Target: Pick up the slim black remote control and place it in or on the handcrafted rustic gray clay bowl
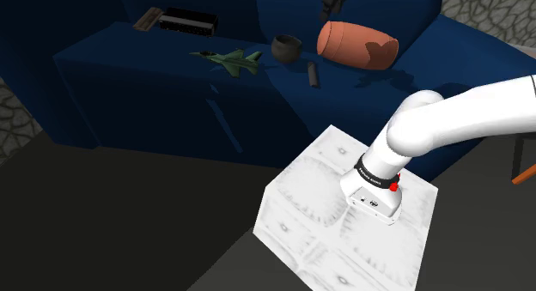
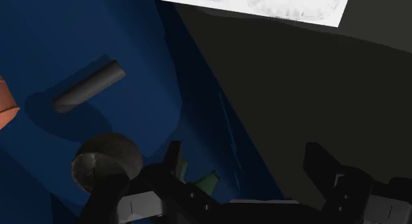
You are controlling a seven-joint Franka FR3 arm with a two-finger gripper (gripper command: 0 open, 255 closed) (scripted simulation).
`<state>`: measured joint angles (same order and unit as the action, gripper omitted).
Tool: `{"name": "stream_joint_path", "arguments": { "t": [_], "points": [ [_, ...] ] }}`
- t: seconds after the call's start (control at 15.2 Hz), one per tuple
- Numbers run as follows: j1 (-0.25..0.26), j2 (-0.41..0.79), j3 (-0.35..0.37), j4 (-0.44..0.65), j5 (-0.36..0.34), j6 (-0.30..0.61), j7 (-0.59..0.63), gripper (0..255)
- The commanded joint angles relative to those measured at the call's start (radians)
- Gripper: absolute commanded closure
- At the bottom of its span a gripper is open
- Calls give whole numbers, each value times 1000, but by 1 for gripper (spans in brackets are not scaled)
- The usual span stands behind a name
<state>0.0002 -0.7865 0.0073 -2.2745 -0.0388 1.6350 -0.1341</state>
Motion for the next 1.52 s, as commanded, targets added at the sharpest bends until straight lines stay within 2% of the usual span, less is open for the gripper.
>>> {"name": "stream_joint_path", "arguments": {
  "t": [0.0,0.79,1.45],
  "points": [
    [0,0,0,0,0,0,0,0],
    [-133,329,-108,26,0,221,147,0],
    [-222,614,-213,99,49,359,238,0]
  ]
}}
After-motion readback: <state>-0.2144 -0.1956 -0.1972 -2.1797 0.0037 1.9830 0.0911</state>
